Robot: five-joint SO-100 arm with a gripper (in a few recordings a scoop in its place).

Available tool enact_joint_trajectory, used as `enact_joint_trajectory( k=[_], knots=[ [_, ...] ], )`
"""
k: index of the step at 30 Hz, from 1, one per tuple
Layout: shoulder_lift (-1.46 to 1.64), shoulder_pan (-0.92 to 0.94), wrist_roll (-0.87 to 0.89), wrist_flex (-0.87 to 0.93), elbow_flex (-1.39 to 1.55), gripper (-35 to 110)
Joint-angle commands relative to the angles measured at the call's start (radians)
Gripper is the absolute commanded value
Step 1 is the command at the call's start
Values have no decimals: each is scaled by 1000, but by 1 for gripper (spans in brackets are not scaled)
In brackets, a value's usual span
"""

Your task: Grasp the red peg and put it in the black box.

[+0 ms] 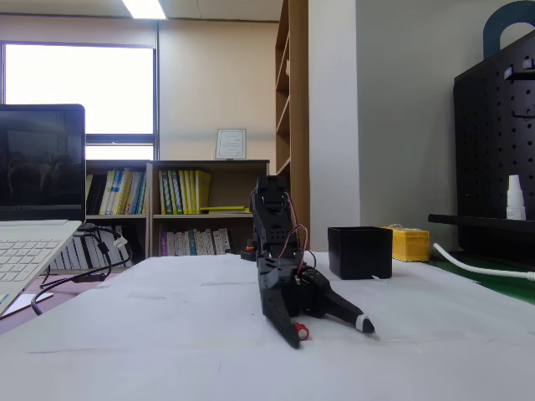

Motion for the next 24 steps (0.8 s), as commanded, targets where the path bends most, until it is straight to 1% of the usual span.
enact_joint_trajectory(
  k=[1,3,10,24],
  knots=[
    [-101,20,-11,-71,-137,40],
    [-124,20,-9,-92,-184,40],
    [-121,28,-9,-106,-187,40],
    [-84,34,-3,-95,-101,40]
  ],
)
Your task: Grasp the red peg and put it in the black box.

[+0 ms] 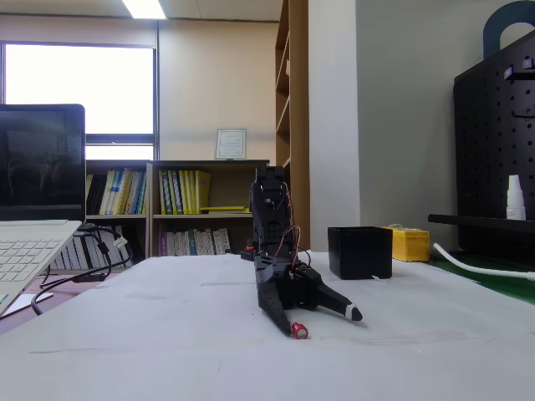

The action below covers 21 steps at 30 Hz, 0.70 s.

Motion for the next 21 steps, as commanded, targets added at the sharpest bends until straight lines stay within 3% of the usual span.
enact_joint_trajectory(
  k=[1,8,21],
  knots=[
    [2,18,-9,-9,52,40],
    [48,20,-6,78,173,40],
    [8,21,-11,81,110,37]
  ],
)
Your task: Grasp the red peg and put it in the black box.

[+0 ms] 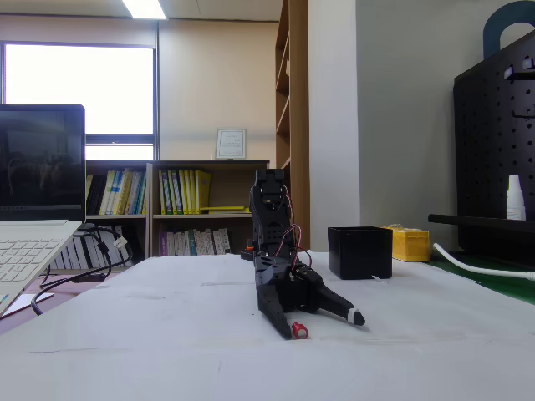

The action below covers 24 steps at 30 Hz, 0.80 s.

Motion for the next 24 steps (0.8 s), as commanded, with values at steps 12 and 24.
enact_joint_trajectory(
  k=[12,24],
  knots=[
    [-35,21,-14,9,5,16],
    [-28,21,-11,8,14,1]
  ],
)
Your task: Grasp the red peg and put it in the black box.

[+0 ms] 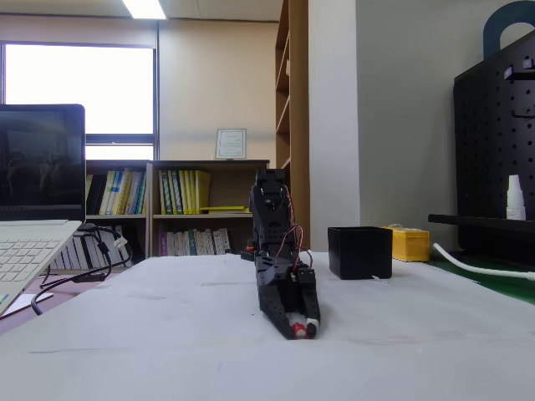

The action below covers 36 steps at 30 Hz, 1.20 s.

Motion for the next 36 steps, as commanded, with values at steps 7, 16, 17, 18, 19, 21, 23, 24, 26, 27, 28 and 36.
enact_joint_trajectory(
  k=[7,16,17,18,19,21,23,24,26,27,28,36],
  knots=[
    [-34,21,-6,12,15,0],
    [-344,21,141,545,44,0],
    [-388,18,172,657,84,0],
    [-425,14,204,756,127,0],
    [-456,11,232,853,175,0],
    [-508,0,282,1014,258,0],
    [-543,-12,314,1126,327,0],
    [-561,-17,331,1184,360,0],
    [-592,-25,362,1327,442,0],
    [-606,-28,377,1399,485,0],
    [-623,-32,394,1465,523,0],
    [-769,-97,511,1905,739,0]
  ],
)
